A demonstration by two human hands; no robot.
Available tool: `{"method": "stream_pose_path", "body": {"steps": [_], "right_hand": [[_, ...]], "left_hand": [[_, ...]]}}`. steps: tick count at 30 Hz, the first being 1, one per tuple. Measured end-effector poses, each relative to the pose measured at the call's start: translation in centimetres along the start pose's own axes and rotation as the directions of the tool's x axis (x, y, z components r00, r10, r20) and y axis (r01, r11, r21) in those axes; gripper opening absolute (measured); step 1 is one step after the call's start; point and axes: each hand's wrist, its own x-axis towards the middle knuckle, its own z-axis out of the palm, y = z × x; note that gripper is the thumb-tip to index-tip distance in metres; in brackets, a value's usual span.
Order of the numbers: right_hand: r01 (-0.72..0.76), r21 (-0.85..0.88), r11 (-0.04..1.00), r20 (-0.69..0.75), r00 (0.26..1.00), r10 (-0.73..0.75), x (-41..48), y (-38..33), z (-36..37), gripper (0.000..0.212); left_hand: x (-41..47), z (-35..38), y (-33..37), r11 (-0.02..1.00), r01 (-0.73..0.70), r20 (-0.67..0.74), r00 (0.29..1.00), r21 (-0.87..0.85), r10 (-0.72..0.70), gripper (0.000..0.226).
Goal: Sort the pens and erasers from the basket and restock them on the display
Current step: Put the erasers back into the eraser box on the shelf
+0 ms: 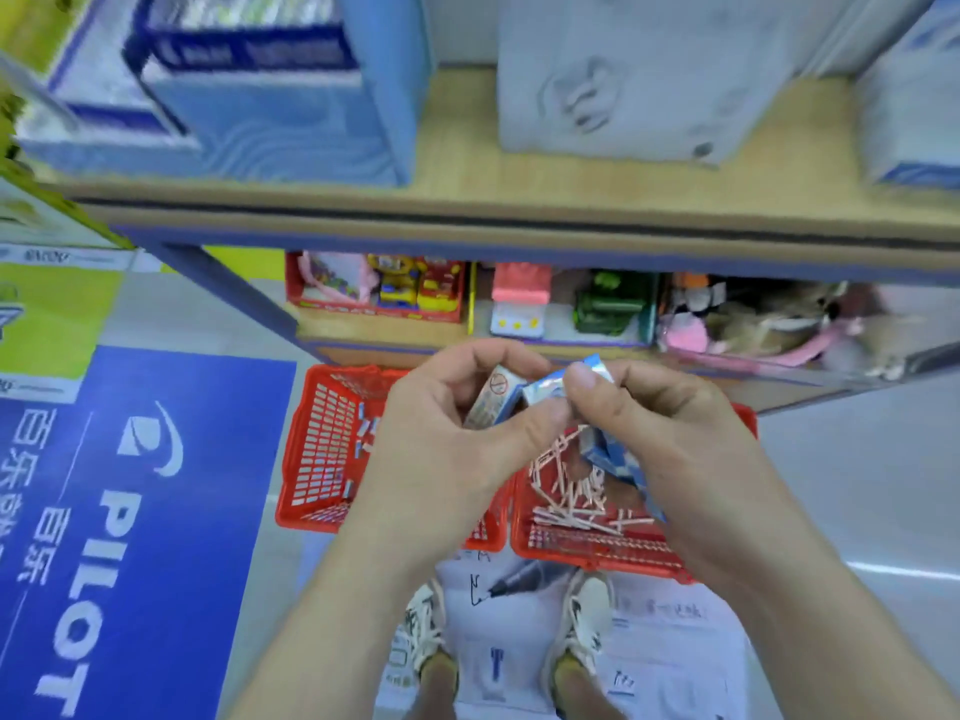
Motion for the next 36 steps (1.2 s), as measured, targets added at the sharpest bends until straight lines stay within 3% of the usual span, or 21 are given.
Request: {"method": "stream_pose_path", "body": {"steps": [9, 12, 16, 24, 26, 28, 31, 36], "right_hand": [[0.27, -0.201, 0.942, 0.071, 0.963, -0.261, -2.4, -7.1, -9.6, 0.022], [0.272, -0.308, 0.912, 0.034, 0.961, -0.275, -2.5, -7.8, -11.9, 0.025], [0.266, -0.549, 0.792, -0.051, 0.936, -0.349, -1.9, -7.9, -14.7, 0.021], [0.151, -0.687, 0.71, -0.296, 0.835, -0.464, -0.4, -9.4, -19.3, 0.015], [0.097, -0.712, 0.696, -0.375, 0.785, -0.493, 0.3, -10.3, -20.4, 0.018], [0.058, -0.74, 0.67, -0.407, 0.754, -0.516, 1.3, -11.6, -21.2, 0.017], [0.028, -0.783, 0.621, -0.392, 0.754, -0.528, 3.4, -13.3, -21.7, 0.019], [-0.045, -0.87, 0.492, -0.33, 0.793, -0.512, 7.2, -14.2, -22.7, 0.023]], "left_hand": [[2.3, 8.1, 5.2, 0.988, -0.045, 0.169, 0.985, 0.145, 0.02, 0.015], [3.5, 10.0, 5.7, 0.983, -0.061, 0.198, 0.98, 0.173, 0.026, 0.013], [5.8, 12.9, 5.0, 0.972, -0.06, 0.204, 0.979, 0.226, 0.013, 0.013], [12.0, 18.6, 3.6, 0.971, -0.109, 0.26, 0.964, 0.214, 0.051, 0.006], [14.1, 19.6, 3.2, 0.891, -0.228, 0.21, 0.965, 0.393, 0.155, 0.006], [16.0, 20.5, 3.0, 0.739, -0.324, 0.23, 0.945, 0.591, 0.231, 0.013], [18.4, 21.5, 2.4, 0.518, -0.376, 0.301, 0.926, 0.768, 0.225, 0.028], [18.3, 21.2, 1.4, 0.464, -0.462, 0.353, 0.884, 0.755, 0.306, 0.015]]}}
